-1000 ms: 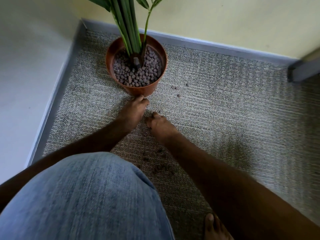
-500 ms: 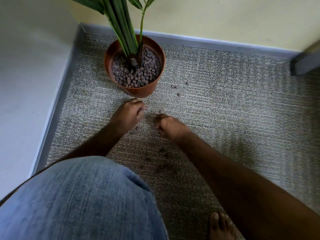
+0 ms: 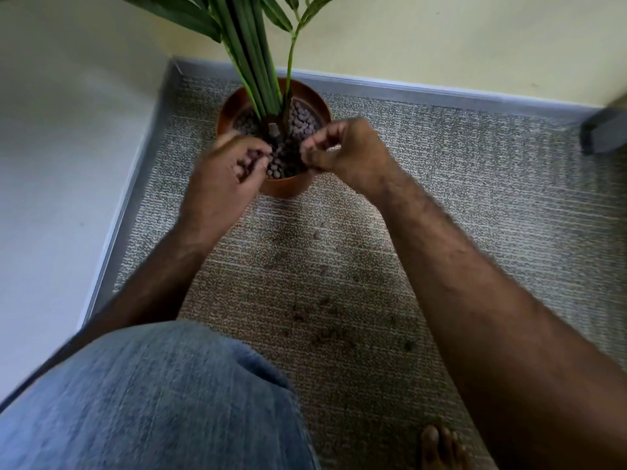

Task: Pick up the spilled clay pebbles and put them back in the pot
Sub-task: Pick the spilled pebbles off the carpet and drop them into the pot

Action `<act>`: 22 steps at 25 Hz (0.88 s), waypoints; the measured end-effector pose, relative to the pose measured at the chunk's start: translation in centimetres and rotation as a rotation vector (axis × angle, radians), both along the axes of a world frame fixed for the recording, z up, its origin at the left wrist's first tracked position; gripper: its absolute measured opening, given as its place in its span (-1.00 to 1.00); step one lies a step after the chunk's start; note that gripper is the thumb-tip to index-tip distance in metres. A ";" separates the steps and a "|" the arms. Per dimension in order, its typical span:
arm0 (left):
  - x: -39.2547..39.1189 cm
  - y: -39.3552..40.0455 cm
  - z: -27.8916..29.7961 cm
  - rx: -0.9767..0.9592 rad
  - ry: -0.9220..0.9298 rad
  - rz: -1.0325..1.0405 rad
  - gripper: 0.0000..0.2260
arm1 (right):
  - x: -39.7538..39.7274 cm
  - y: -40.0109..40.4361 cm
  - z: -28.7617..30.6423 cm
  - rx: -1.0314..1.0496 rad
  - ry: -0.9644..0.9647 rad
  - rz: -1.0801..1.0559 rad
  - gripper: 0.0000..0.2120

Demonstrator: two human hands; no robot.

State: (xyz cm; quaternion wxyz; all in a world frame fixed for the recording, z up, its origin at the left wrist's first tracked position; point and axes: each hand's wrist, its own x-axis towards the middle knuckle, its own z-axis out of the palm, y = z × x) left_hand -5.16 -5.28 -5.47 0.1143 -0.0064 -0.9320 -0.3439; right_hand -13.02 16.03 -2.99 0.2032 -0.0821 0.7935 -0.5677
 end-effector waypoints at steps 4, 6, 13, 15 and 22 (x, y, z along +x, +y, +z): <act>-3.0 -0.1 0.0 -0.032 -0.051 -0.050 -0.85 | -1.7 -3.4 0.5 0.193 0.204 0.131 -0.85; -2.9 0.1 -0.8 -0.099 -0.033 -0.086 -0.84 | -1.3 -4.7 0.0 0.415 0.358 0.318 -0.74; -0.5 -1.4 -4.4 -0.506 -0.035 -0.166 -0.64 | -0.6 -3.4 -2.6 0.791 0.587 0.499 -0.66; -0.4 -2.0 -4.4 -0.462 -0.021 -0.201 -0.64 | -0.8 -2.4 -2.5 0.592 0.516 0.440 -0.66; 4.3 -0.9 -6.6 -0.207 0.059 -0.087 -0.79 | 1.5 4.9 -6.1 0.447 0.280 -0.032 -0.93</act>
